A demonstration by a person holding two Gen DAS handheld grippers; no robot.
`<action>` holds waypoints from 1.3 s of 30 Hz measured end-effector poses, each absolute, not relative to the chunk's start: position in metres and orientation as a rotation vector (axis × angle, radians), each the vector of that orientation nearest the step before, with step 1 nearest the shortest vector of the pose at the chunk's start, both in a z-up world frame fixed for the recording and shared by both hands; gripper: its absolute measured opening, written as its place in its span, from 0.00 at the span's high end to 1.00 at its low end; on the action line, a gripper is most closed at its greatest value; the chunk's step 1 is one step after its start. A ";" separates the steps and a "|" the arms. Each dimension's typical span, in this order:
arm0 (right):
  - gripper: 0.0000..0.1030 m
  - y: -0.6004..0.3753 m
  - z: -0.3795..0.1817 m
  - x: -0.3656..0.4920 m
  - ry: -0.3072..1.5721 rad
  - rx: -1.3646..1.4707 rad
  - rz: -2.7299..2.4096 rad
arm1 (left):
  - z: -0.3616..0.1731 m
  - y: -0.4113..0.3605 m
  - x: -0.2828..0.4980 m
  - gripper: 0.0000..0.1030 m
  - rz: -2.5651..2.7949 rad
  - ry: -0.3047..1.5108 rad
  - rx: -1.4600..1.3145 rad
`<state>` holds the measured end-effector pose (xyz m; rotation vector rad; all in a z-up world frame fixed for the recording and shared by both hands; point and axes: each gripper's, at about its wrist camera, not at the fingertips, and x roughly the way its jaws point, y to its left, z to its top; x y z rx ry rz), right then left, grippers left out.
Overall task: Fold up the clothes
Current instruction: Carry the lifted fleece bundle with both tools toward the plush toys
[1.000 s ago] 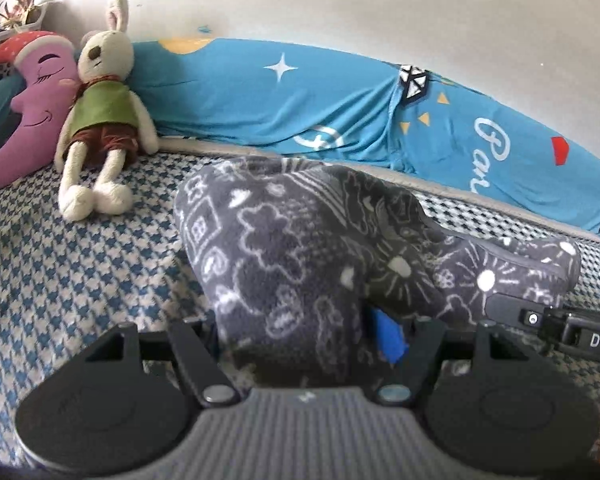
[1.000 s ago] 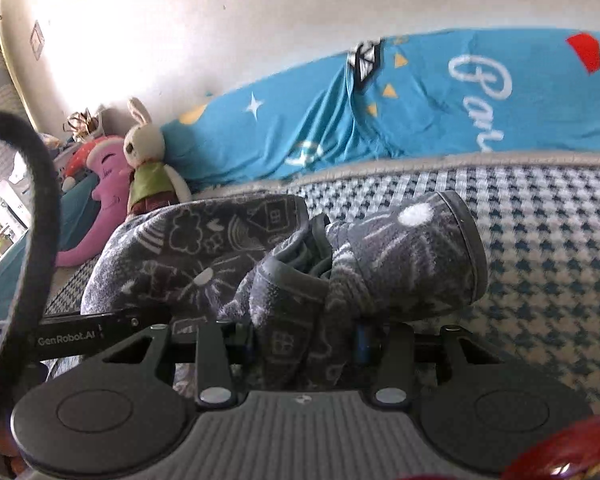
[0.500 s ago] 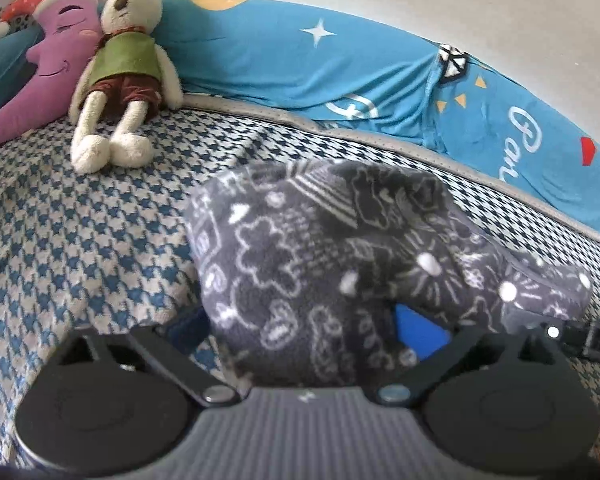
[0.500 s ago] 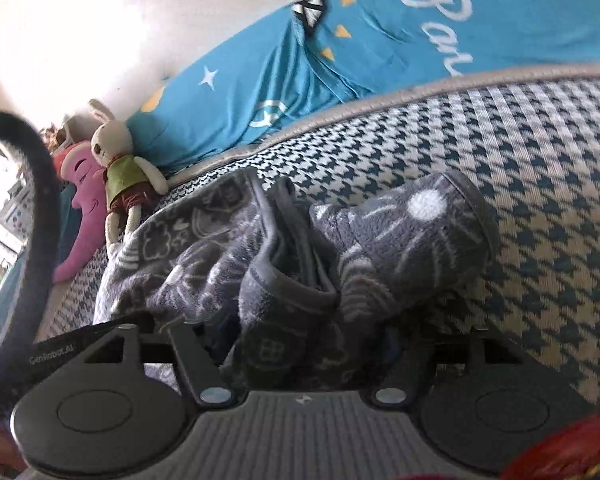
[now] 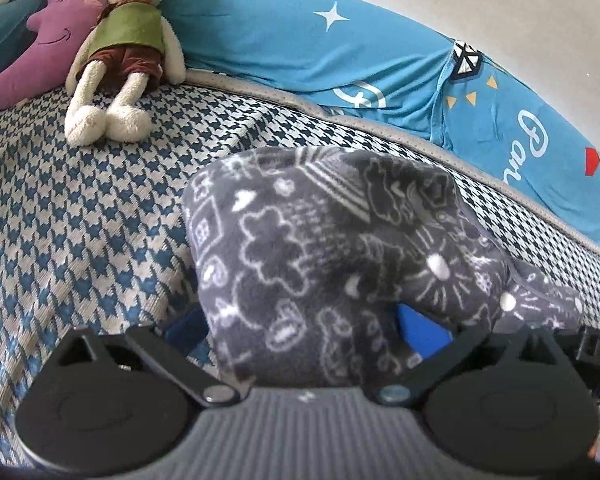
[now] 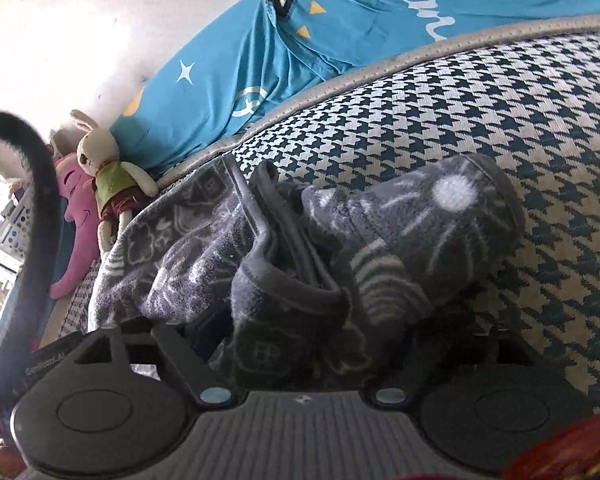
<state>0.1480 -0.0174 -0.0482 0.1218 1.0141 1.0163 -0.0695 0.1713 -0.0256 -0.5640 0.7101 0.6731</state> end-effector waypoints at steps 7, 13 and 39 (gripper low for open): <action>0.21 -0.015 -0.047 0.144 0.987 0.100 1.023 | -0.029 0.169 -0.067 0.00 0.665 0.712 -0.556; 0.44 -0.011 -0.042 0.140 0.943 0.090 1.019 | -0.026 0.161 -0.062 0.14 0.668 0.698 -0.510; 0.56 0.031 0.010 0.081 0.769 0.069 1.153 | 0.024 0.171 -0.126 0.46 0.794 0.527 -0.431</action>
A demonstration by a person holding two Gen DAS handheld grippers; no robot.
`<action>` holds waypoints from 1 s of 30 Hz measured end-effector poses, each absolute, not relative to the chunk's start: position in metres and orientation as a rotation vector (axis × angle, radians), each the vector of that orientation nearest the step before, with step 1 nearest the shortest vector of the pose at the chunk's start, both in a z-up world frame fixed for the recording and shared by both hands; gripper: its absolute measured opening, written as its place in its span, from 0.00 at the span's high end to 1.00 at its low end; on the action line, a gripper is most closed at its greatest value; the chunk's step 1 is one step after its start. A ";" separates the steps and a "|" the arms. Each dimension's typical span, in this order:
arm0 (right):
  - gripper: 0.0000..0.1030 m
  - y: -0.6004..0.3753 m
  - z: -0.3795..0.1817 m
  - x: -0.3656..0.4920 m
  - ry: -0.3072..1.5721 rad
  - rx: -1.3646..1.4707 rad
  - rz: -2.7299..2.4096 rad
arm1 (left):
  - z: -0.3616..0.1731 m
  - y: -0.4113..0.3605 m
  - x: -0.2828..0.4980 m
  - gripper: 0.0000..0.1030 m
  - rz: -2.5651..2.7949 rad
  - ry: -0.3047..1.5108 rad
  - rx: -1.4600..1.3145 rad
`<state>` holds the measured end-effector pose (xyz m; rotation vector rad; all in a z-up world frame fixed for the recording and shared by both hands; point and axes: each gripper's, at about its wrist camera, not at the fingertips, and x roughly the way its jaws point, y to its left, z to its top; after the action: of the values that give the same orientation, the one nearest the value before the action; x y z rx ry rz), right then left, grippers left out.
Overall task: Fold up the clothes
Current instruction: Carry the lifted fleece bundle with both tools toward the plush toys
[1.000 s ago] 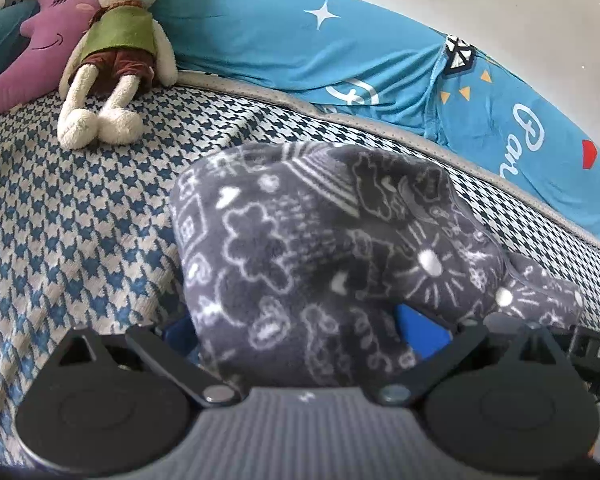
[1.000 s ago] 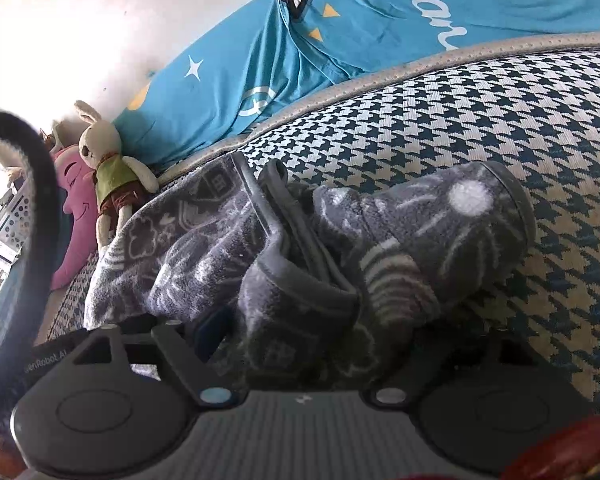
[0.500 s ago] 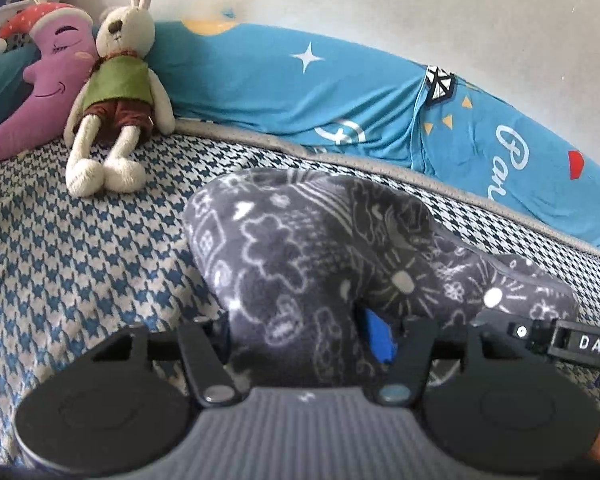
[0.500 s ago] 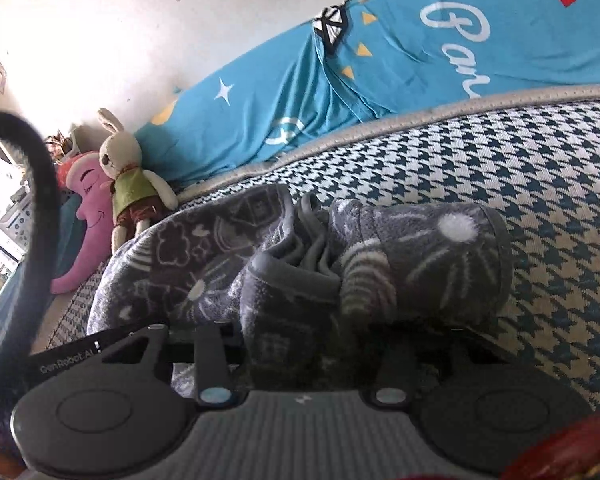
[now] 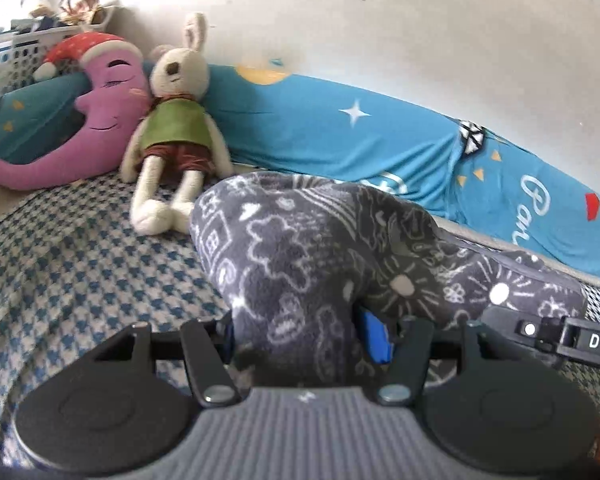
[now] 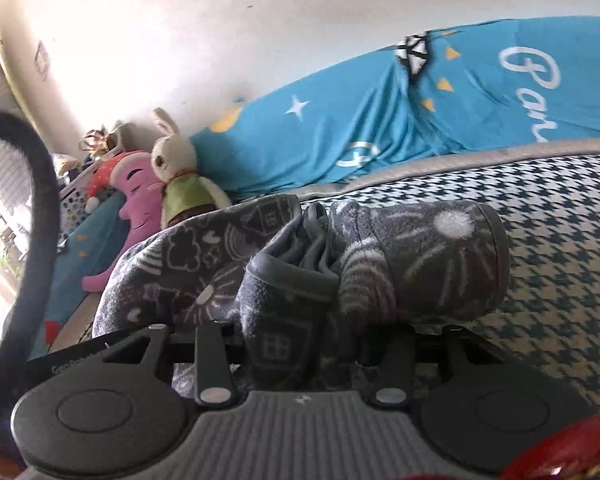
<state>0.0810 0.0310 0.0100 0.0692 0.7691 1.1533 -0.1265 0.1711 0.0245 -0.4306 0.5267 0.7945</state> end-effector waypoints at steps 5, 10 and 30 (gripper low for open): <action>0.56 0.044 0.011 0.073 0.758 0.086 1.178 | 0.032 0.177 -0.140 0.46 0.830 0.504 -0.408; 0.56 0.056 0.015 0.066 0.744 0.099 1.203 | 0.038 0.185 -0.152 0.46 0.858 0.482 -0.420; 0.56 0.102 0.015 0.038 0.738 0.101 1.337 | 0.051 0.209 -0.199 0.46 0.975 0.422 -0.408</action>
<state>0.0383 0.1019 0.0152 0.1009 0.7383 1.3371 -0.1987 0.2086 0.0511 -0.4080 0.4222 0.9746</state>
